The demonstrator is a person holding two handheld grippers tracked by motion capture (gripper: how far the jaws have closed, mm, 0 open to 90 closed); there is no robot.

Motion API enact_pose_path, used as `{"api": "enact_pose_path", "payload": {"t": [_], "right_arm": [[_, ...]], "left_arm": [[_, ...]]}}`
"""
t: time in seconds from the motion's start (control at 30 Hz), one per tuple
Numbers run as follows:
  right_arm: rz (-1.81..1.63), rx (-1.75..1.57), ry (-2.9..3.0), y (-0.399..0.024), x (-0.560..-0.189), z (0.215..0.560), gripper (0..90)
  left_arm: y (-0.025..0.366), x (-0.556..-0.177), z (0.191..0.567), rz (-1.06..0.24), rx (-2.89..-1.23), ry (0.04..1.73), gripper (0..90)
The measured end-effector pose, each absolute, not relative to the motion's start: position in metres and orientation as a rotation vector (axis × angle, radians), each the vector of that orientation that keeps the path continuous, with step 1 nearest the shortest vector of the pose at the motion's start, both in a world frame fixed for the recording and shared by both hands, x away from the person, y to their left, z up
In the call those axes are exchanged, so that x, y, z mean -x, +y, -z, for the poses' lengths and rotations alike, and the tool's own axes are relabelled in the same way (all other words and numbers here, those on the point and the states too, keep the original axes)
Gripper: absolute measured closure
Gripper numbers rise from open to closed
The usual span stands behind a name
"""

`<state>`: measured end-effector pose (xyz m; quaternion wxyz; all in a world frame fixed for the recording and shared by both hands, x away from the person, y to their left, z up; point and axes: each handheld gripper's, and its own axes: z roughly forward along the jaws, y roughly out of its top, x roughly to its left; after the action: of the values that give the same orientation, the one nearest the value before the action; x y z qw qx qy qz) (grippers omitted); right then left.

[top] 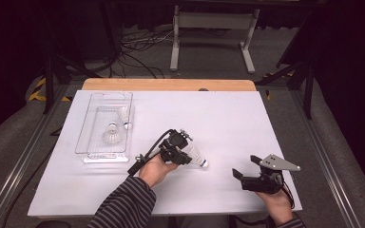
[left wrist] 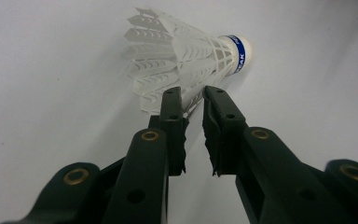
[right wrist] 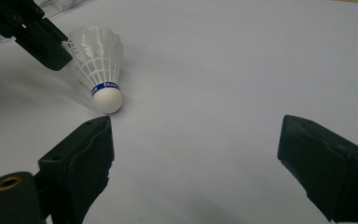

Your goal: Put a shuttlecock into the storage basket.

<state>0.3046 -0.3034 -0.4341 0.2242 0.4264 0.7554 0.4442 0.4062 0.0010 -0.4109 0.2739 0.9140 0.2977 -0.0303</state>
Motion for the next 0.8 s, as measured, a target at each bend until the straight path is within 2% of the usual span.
{"api": "enact_pose_path", "payload": {"t": [0.33,0.8], "right_arm": [[-1.223,-1.178,2.085,-0.3031,-0.3046,0.4342,11.0],[-1.223,-1.175,2.087,-0.3031,-0.3046,0.4342,11.0]], "left_arm": [[-0.0002,-0.4051,0.4113,0.091,-2.471,0.782,88.5],[-0.0008,-0.4017,0.4089,0.103,-2.46,0.743,90.0]]}}
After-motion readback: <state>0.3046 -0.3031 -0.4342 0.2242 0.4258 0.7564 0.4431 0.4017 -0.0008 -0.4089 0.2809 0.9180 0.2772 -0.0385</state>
